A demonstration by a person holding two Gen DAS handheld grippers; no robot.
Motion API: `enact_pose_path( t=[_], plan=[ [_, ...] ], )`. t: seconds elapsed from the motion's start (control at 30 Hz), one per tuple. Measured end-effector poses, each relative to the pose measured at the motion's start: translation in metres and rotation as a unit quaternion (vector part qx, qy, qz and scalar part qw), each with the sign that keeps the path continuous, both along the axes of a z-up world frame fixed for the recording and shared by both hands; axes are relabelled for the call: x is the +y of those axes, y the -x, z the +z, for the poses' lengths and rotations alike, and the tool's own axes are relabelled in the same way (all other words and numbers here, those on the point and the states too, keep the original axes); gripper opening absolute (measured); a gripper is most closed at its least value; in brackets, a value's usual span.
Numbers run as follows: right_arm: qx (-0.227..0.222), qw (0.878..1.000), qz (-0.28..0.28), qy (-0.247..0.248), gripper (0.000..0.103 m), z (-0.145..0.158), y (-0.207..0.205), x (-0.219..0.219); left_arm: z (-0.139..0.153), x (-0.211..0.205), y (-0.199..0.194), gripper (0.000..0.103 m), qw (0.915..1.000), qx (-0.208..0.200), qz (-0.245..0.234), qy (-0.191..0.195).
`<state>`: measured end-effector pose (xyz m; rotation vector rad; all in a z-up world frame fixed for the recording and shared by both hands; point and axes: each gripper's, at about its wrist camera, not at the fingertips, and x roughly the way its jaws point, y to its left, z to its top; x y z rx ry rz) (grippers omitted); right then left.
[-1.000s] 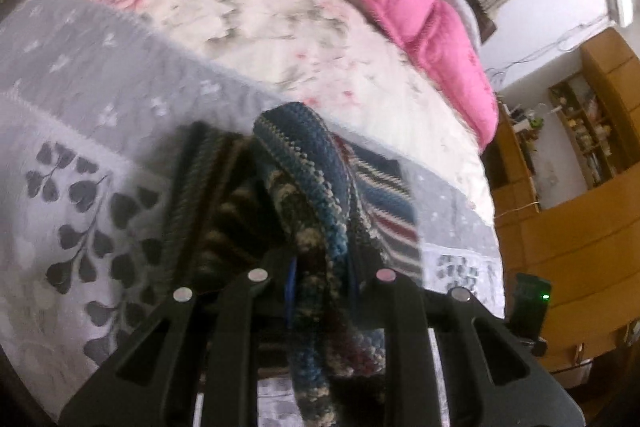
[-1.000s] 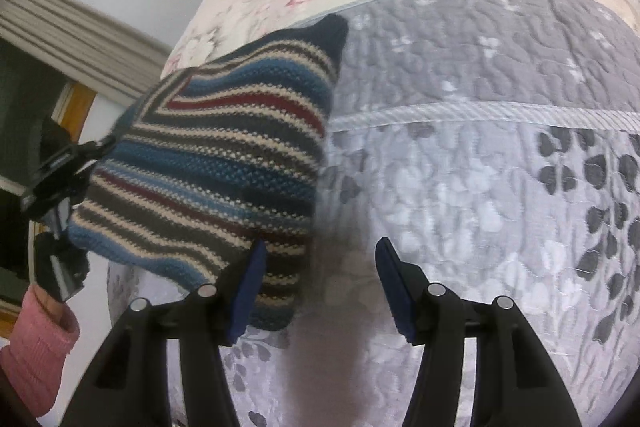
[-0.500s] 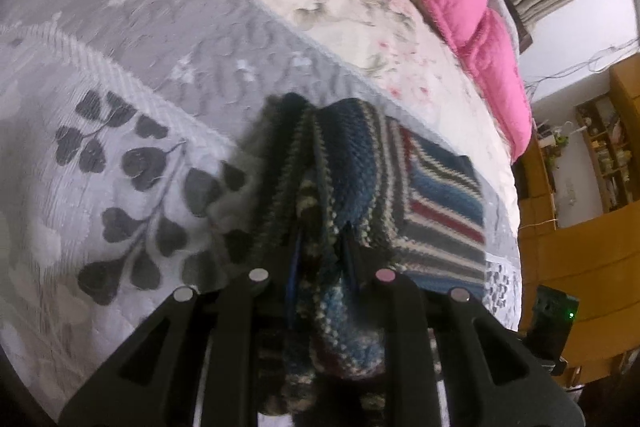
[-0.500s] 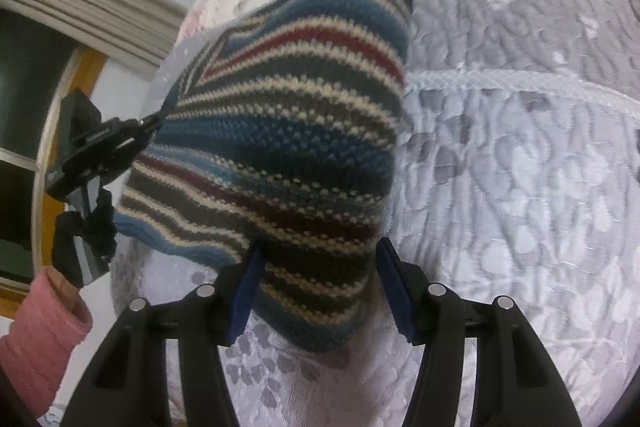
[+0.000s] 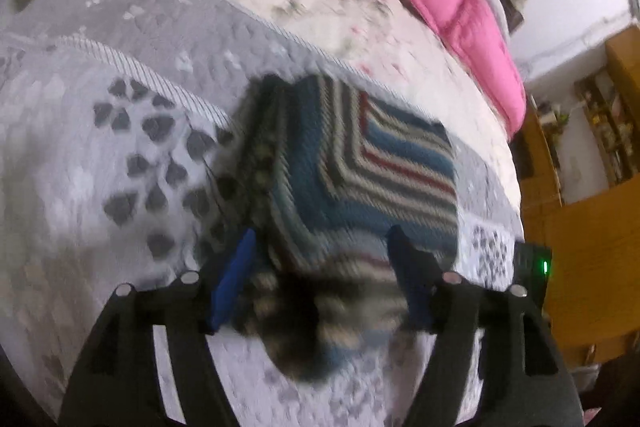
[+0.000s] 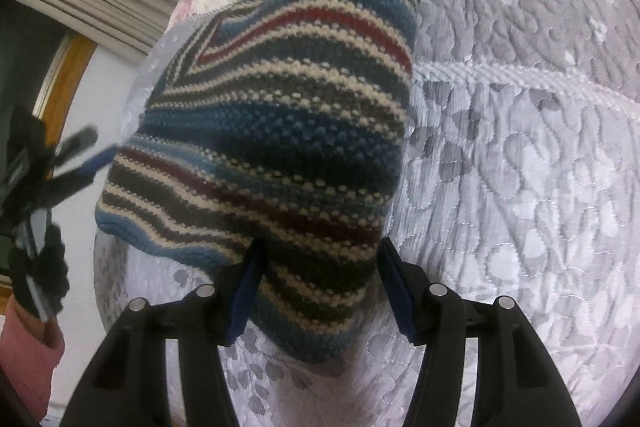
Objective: Fold small clothes
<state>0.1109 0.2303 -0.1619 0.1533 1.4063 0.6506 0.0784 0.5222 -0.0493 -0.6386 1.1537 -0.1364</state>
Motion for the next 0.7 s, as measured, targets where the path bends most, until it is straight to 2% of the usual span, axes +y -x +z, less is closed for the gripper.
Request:
enact_pose_path(
  t=[0.1, 0.17, 0.2, 0.23, 0.27, 0.33, 0.43, 0.5, 0.6, 0.7],
  plan=[
    [-0.005, 1.000, 0.000, 0.000, 0.059, 0.005, -0.001, -0.006, -0.010, -0.016, 0.006, 0.073, 0.9995, 0.024, -0.013, 0.013],
    [-0.006, 1.000, 0.000, 0.001, 0.059, 0.008, -0.001, -0.007, -0.020, -0.023, 0.004, 0.069, 0.9990, 0.037, -0.018, 0.016],
    [-0.006, 1.000, -0.001, 0.001, 0.059, 0.009, -0.001, -0.007, -0.027, -0.026, 0.003, 0.054, 0.9985, 0.050, -0.021, 0.009],
    [-0.006, 1.000, -0.001, 0.001, 0.059, 0.010, 0.000, -0.008, -0.033, -0.029, 0.001, 0.024, 0.9978, 0.061, -0.025, 0.008],
    [-0.007, 1.000, 0.000, 0.001, 0.059, 0.011, 0.001, -0.008, -0.040, -0.030, 0.001, 0.016, 0.9968, 0.071, -0.027, 0.022],
    [-0.010, 1.000, 0.000, 0.001, 0.059, 0.014, 0.003, -0.010, -0.043, -0.027, 0.003, 0.013, 0.9966, 0.069, -0.015, 0.042],
    [-0.012, 1.000, 0.002, -0.004, 0.059, 0.016, 0.003, -0.004, -0.027, -0.014, 0.009, 0.012, 0.9986, 0.044, -0.009, 0.028],
    [-0.011, 1.000, 0.002, -0.009, 0.059, 0.018, 0.005, -0.004, -0.023, -0.001, 0.013, 0.012, 0.9986, 0.038, 0.000, 0.037],
    [0.001, 1.000, 0.000, -0.023, 0.060, 0.014, 0.005, -0.005, -0.036, 0.013, 0.023, 0.012, 0.9981, 0.056, 0.010, 0.024],
    [0.012, 1.000, -0.001, -0.016, 0.061, 0.003, 0.005, 0.000, -0.059, 0.013, 0.025, 0.013, 0.9973, 0.072, 0.005, 0.011]
  ],
)
